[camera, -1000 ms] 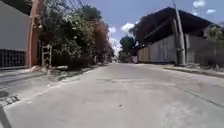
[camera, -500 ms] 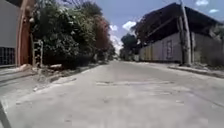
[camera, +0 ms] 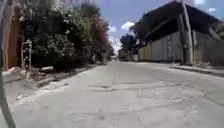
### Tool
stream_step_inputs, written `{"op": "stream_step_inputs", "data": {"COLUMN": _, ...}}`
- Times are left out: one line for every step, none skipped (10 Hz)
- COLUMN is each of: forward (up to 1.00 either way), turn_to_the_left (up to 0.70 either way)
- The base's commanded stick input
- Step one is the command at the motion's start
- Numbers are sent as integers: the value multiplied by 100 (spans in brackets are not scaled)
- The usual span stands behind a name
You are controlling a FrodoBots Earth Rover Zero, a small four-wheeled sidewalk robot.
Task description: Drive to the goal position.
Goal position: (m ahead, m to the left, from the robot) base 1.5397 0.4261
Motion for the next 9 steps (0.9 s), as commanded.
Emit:
{"op": "stream_step_inputs", "data": {"forward": 100, "turn_to_the_left": -23}}
{"op": "stream_step_inputs", "data": {"forward": 100, "turn_to_the_left": -18}}
{"op": "stream_step_inputs", "data": {"forward": 100, "turn_to_the_left": -12}}
{"op": "stream_step_inputs", "data": {"forward": 100, "turn_to_the_left": -6}}
{"op": "stream_step_inputs", "data": {"forward": 100, "turn_to_the_left": -1}}
{"op": "stream_step_inputs", "data": {"forward": 100, "turn_to_the_left": -1}}
{"op": "stream_step_inputs", "data": {"forward": 100, "turn_to_the_left": -14}}
{"op": "stream_step_inputs", "data": {"forward": 100, "turn_to_the_left": -28}}
{"op": "stream_step_inputs", "data": {"forward": 100, "turn_to_the_left": -37}}
